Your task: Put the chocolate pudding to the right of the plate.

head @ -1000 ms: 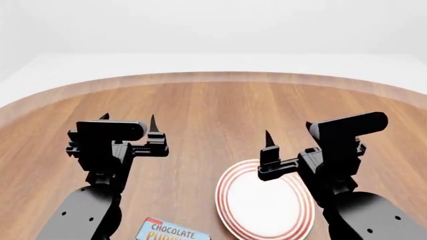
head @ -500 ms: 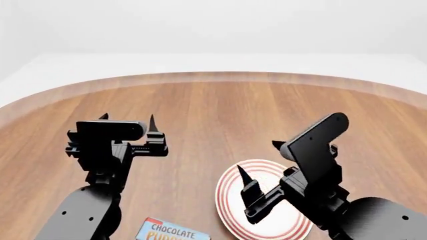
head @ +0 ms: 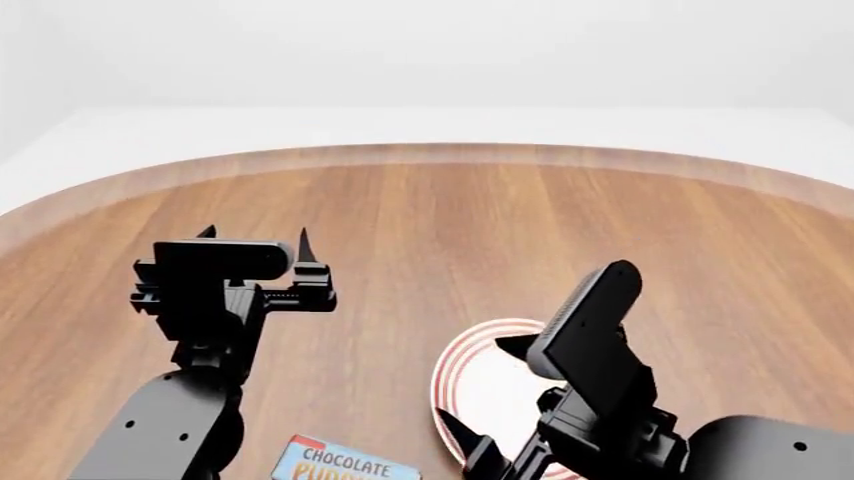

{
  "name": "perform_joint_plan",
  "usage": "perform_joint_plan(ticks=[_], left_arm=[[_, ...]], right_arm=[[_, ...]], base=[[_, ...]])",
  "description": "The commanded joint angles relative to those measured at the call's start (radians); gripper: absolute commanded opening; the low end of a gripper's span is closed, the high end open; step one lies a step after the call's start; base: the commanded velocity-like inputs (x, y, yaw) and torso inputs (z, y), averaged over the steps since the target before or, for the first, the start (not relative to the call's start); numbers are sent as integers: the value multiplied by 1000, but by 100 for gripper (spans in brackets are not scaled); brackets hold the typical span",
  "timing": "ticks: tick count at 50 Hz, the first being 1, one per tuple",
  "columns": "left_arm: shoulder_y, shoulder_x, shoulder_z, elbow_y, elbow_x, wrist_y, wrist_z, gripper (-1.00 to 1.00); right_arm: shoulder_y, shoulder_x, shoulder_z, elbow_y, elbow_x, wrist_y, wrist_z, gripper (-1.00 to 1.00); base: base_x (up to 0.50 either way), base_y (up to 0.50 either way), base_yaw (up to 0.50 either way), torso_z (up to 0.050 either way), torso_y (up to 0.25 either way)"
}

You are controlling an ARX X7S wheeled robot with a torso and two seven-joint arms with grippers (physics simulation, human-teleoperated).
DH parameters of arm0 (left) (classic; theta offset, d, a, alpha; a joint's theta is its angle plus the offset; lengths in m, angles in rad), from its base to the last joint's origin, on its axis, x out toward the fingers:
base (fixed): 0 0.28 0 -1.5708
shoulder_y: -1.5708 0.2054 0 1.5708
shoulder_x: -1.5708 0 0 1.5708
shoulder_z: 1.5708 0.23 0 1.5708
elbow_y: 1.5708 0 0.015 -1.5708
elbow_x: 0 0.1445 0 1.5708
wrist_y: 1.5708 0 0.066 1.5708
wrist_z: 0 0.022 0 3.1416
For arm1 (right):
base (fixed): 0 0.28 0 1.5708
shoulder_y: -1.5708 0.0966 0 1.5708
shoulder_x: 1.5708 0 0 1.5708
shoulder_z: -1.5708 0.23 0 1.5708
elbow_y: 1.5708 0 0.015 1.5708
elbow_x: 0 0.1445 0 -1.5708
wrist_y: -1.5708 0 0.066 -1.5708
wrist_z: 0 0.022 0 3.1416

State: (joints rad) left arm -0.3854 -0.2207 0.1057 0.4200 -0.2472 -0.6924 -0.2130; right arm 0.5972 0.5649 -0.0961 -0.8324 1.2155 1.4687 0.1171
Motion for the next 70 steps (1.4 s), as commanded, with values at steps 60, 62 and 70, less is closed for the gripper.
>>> perform_joint_plan(ticks=[60,62,70], left_arm=[[3,-16,24,-34,-25,38,-22,100],[2,-16,25,-32,-26,37,-23,100],[2,-15,33,-39,-28,42,-24,100]], right_arm=[[16,-44,-484,309,-285,-186,-228,100],[8,-41,-514,328,-315,-215,-245,100],[24,-58,-572,392,-354,-240,-280,100]], base=[[0,0,0,0,0],[0,0,0,0,0],[0,0,0,0,0]])
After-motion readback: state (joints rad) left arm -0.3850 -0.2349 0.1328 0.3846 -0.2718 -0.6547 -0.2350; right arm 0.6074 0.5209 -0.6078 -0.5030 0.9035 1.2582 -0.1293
